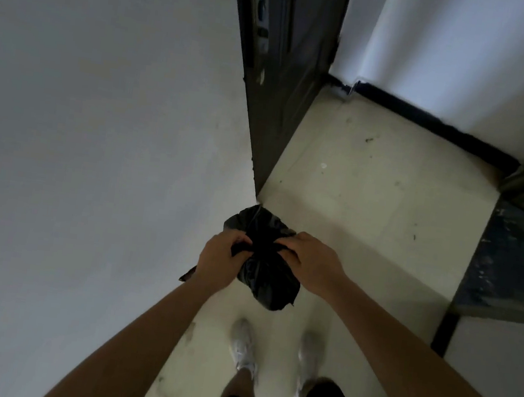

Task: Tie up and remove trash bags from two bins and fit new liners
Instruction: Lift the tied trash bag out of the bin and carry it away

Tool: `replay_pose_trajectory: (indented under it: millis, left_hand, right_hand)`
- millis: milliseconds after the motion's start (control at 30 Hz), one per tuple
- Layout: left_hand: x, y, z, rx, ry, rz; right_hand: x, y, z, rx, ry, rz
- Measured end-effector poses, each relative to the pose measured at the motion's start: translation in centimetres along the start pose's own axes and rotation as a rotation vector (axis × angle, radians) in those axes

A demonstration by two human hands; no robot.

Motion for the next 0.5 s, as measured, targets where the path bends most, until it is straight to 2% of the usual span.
replay_pose_trajectory:
  millis: [133, 367, 500]
  left_hand:
    - [-6.4, 6.1, 5.0, -0.031, -0.142, 0.038]
    - [-18.3, 19.6, 11.1, -0.066, -0.281, 0.051]
    - [-25.2, 27.0, 13.1, -0.165, -0.337, 0.035]
  right_hand:
    - [4.8, 7.2, 4.7, -0.055, 0.034, 0.024]
    - [15.9, 21.0, 11.0, -0.134, 0.129, 0.081]
    - [21.3, 29.0, 13.2, -0.211, 0.164, 0.084]
Point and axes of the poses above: each hand's wrist, its own z-axis towards the middle knuckle, its own y-axis out of the palm, x = y × z, the point moved 7 cm from there along z, towards the middle knuckle, and after that the axes turned 5 degrees about x, right-handed, at the moved point
